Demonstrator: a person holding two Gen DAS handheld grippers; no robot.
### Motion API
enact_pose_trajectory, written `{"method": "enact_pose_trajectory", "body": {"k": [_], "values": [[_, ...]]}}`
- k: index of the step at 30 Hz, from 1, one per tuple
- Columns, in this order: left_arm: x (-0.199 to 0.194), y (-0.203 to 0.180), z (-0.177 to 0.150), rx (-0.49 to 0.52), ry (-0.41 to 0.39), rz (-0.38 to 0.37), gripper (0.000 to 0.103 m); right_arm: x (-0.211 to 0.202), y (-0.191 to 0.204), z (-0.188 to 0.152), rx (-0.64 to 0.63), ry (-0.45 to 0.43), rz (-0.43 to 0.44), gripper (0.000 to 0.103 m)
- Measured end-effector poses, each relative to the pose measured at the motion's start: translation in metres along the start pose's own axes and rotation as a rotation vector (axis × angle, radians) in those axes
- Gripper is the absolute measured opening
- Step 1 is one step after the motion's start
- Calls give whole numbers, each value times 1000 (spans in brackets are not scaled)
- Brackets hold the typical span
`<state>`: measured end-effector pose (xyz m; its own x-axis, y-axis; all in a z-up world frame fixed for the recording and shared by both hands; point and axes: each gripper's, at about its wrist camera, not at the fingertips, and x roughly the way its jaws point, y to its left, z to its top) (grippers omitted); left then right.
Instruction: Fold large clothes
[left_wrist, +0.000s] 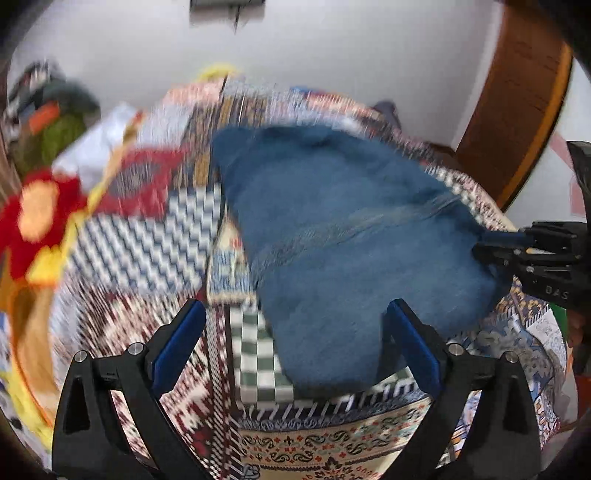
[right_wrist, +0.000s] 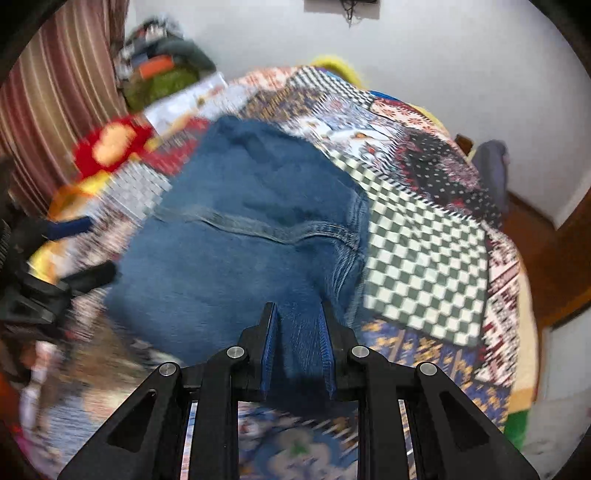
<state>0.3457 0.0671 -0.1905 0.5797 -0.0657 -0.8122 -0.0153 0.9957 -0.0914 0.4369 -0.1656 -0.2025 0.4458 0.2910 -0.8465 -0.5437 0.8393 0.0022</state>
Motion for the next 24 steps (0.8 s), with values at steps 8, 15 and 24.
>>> {"method": "enact_pose_trajectory", "body": {"k": [8,15,24], "values": [[14,12,-27,-64,13,-74,103,17,-15,-24,18,5,22,18],[12,15,-42,-71,39,-76,103,11,-22,-41,30,28,-10,23],[-2,29,-57,-64,70,54,103,4,-54,-72,74,63,-152,97]]}}
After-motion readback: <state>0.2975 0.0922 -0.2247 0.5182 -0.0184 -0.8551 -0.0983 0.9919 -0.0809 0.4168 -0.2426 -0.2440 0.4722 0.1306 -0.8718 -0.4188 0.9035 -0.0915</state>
